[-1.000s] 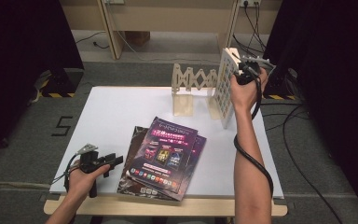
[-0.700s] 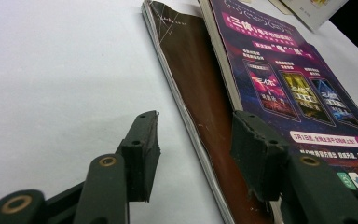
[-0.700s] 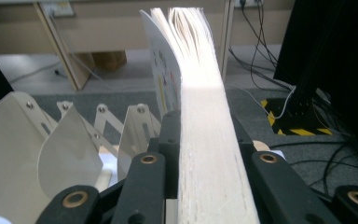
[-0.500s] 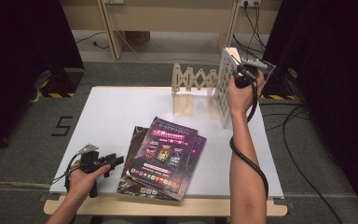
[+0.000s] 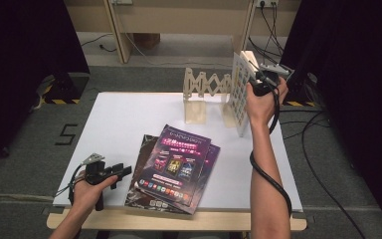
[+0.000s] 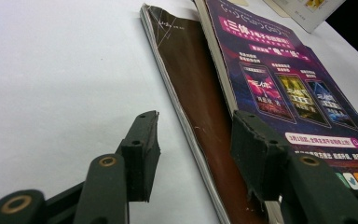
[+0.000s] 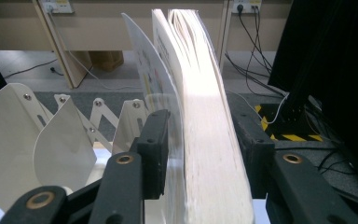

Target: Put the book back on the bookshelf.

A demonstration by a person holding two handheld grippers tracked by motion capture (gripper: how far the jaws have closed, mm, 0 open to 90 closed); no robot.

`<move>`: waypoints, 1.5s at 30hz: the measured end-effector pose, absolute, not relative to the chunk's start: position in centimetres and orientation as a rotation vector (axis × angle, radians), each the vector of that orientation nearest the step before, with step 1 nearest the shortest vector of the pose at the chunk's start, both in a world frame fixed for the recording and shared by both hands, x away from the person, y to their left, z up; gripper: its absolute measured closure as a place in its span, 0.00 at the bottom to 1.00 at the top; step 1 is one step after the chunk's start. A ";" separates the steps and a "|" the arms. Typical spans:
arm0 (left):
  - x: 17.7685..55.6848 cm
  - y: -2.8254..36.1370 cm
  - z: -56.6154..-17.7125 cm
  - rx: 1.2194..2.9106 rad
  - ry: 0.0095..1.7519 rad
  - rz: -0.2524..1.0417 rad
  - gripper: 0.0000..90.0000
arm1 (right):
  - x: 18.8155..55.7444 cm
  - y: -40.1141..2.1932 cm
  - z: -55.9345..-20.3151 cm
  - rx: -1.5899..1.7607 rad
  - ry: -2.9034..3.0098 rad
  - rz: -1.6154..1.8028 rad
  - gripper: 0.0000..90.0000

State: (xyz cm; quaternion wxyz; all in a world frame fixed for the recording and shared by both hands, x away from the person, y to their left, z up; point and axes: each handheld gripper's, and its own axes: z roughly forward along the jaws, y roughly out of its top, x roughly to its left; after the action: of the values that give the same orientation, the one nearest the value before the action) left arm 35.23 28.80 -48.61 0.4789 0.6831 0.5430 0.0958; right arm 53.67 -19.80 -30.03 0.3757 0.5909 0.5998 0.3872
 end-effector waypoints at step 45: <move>36.1 26.6 -47.9 1.702 1.261 0.214 0.48 | 48.9 -20.1 -29.9 1.578 1.520 1.059 0.63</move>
State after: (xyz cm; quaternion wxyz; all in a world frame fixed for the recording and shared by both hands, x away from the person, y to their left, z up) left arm 36.15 26.64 -47.94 0.4849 0.6992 0.5179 0.0880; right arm 48.87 -20.08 -29.85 0.3468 0.6083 0.5859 0.4080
